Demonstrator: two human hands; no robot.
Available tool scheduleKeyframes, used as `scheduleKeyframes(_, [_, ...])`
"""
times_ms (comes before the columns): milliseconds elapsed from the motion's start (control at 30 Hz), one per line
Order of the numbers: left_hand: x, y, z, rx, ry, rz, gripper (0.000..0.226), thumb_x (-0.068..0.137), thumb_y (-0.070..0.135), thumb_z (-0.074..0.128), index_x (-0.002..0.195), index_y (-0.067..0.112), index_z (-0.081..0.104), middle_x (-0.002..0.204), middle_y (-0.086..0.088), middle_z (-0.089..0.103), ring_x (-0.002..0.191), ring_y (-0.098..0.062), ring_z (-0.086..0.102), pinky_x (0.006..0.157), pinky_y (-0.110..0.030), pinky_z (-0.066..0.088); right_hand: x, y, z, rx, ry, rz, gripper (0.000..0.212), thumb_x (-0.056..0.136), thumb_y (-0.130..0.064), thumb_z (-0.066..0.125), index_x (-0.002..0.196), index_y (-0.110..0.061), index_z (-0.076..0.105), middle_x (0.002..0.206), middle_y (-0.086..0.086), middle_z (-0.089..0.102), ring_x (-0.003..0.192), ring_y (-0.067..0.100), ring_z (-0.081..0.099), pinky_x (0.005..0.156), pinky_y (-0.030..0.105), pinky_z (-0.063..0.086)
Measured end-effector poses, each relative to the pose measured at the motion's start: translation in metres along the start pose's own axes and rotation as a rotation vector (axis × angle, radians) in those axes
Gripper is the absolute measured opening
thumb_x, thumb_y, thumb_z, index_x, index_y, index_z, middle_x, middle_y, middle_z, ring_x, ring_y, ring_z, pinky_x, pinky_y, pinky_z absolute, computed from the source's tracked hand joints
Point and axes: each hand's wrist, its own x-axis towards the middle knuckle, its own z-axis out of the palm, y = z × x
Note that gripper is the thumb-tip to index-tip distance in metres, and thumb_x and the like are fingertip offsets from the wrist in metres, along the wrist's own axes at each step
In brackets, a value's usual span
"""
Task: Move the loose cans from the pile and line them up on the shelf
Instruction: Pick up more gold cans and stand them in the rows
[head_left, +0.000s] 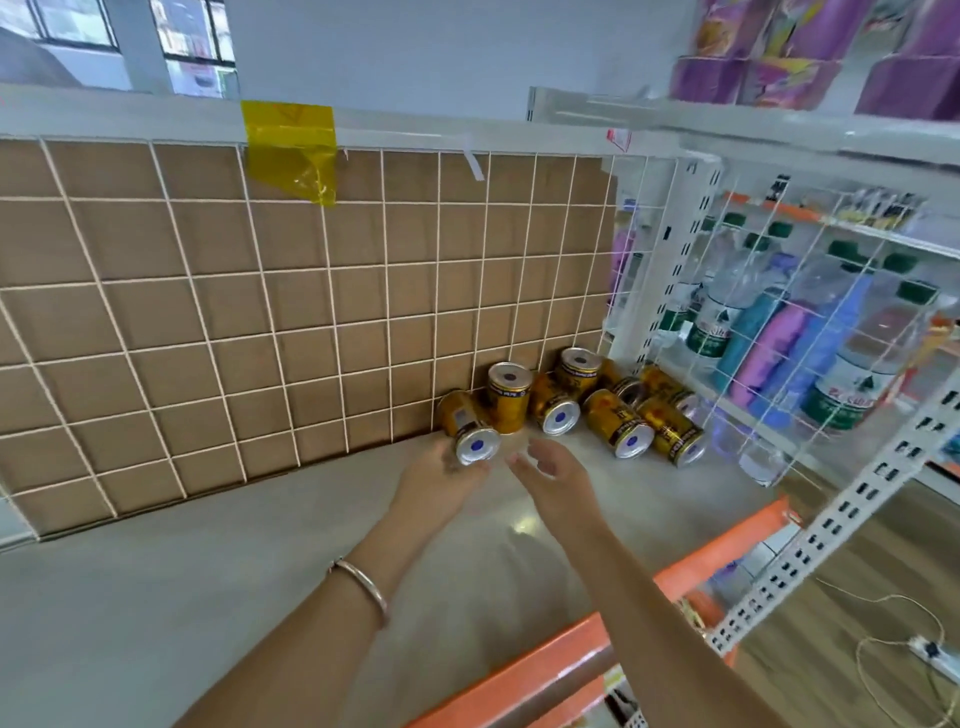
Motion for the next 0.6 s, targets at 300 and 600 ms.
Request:
scheduleKeyframes(300, [0.082,0.008,0.04,0.218,0.177,0.018,0.037,0.073,0.032,0.067,0.108,0.021,0.06,0.105,0.002,0.067,0.104,-0.023,0.061,0.083,-0.026,0.048,0.09,0.005,-0.008,-0.121,-0.099,0.033,0.031,0.09,-0.035,0.057,0.116,-0.017,0.061,0.107,-0.002,0.064,0.098,0.017,0.057,0.072,0.022,0.04])
scheduleKeyframes(600, [0.123,0.019,0.059,0.954,0.179,-0.148,0.054,0.077,0.041,0.063,0.124,0.019,0.048,0.125,-0.004,0.055,0.117,-0.026,0.052,0.093,-0.033,0.045,0.153,-0.007,-0.006,-0.258,-0.117,-0.063,0.048,0.08,-0.028,0.072,0.122,-0.02,0.051,0.111,-0.002,0.059,0.103,0.016,0.054,0.085,0.026,0.042])
